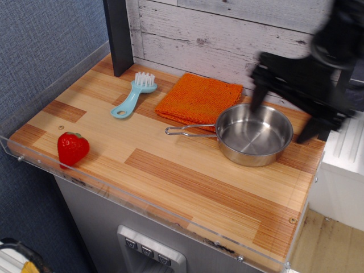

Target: Move the pan below the orange cloth

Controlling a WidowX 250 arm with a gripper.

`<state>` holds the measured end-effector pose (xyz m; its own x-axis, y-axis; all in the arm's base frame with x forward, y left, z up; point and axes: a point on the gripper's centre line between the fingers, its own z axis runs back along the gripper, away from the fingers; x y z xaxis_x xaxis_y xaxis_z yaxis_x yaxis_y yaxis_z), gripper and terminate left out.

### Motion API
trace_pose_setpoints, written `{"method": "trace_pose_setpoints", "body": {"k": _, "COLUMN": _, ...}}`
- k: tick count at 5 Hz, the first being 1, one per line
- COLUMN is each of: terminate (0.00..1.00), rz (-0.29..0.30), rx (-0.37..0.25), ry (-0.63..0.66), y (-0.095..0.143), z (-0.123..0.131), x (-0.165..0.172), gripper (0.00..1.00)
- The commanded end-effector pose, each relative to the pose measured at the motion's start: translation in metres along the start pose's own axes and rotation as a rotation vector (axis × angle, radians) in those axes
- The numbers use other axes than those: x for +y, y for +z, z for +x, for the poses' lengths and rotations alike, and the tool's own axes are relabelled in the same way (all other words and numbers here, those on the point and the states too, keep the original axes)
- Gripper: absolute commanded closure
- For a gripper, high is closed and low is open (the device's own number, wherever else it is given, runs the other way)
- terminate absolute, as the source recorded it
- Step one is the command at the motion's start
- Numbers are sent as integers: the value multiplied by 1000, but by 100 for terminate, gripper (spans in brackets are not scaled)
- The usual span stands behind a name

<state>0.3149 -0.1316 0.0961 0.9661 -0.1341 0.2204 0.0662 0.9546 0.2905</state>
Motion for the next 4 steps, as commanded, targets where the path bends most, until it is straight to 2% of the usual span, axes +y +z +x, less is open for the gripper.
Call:
{"method": "trace_pose_setpoints", "body": {"k": 1, "terminate": 0, "rz": 0, "rx": -84, "ry": 107, "y": -5, "z": 14, "x": -25, "gripper": 0}}
{"method": "trace_pose_setpoints", "body": {"k": 2, "terminate": 0, "rz": -25, "rx": -88, "ry": 121, "y": -17, "z": 9, "x": -16, "gripper": 0}}
{"method": "trace_pose_setpoints", "body": {"k": 3, "terminate": 0, "rz": -97, "rx": -107, "ry": 112, "y": -29, "z": 6, "x": 3, "gripper": 0}}
{"method": "trace_pose_setpoints", "body": {"k": 4, "terminate": 0, "rz": -138, "rx": -108, "ry": 110, "y": -38, "z": 6, "x": 15, "gripper": 0}}
